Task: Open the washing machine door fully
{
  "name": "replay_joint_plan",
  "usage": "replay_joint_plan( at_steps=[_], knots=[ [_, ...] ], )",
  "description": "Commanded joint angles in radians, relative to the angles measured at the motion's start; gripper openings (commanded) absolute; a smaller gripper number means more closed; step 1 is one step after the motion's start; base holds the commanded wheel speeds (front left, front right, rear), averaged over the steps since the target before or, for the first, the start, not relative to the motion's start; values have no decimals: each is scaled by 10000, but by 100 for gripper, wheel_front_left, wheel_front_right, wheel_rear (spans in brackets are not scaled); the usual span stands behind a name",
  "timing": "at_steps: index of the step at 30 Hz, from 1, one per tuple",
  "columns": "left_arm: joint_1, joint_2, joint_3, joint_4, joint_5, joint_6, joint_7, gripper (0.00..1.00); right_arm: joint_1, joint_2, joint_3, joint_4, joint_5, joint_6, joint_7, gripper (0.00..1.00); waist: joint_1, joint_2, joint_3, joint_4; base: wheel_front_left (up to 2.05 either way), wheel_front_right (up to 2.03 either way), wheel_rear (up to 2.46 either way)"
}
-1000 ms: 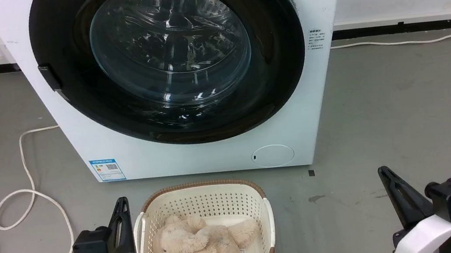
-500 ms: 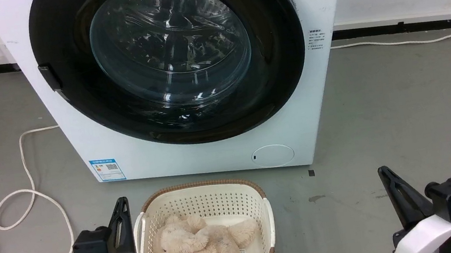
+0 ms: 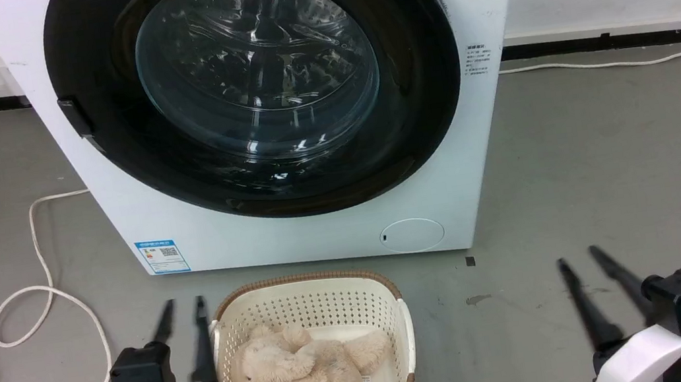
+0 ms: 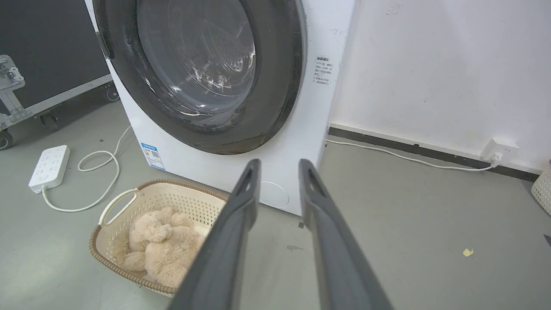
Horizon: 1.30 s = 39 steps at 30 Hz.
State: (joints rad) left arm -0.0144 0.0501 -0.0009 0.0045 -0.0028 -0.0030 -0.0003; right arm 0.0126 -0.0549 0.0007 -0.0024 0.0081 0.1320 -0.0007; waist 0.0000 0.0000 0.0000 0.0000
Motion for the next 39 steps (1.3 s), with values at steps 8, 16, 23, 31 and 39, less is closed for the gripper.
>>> replay_joint_plan(
  at_steps=[8, 16, 23, 31, 39],
  knots=[
    [17, 0, -57, 12, -43, 23, -140, 100, 15, 3, -25, -2, 135, -1, -139, 100, 0, 0, 20, 6, 0, 0, 0],
    [-7, 0, -148, -11, -74, 42, -307, 100, -32, 6, -66, -30, 163, -2, -307, 100, 0, 0, 168, 50, 0, 0, 0],
    [-153, 0, -249, -116, -123, 77, -453, 100, -271, -74, -54, -138, 101, -2, -450, 100, 0, 0, 519, 133, 0, 0, 0],
    [-413, 0, -369, -244, -203, 127, -620, 100, -913, -427, -41, -299, 189, -3, -409, 100, 0, 0, 1065, 275, 0, 0, 0],
    [-731, 0, -535, -417, -289, 194, -788, 100, -1778, -847, -91, -451, 499, -4, -124, 35, 0, 0, 1590, 470, 0, 0, 0]
  ],
)
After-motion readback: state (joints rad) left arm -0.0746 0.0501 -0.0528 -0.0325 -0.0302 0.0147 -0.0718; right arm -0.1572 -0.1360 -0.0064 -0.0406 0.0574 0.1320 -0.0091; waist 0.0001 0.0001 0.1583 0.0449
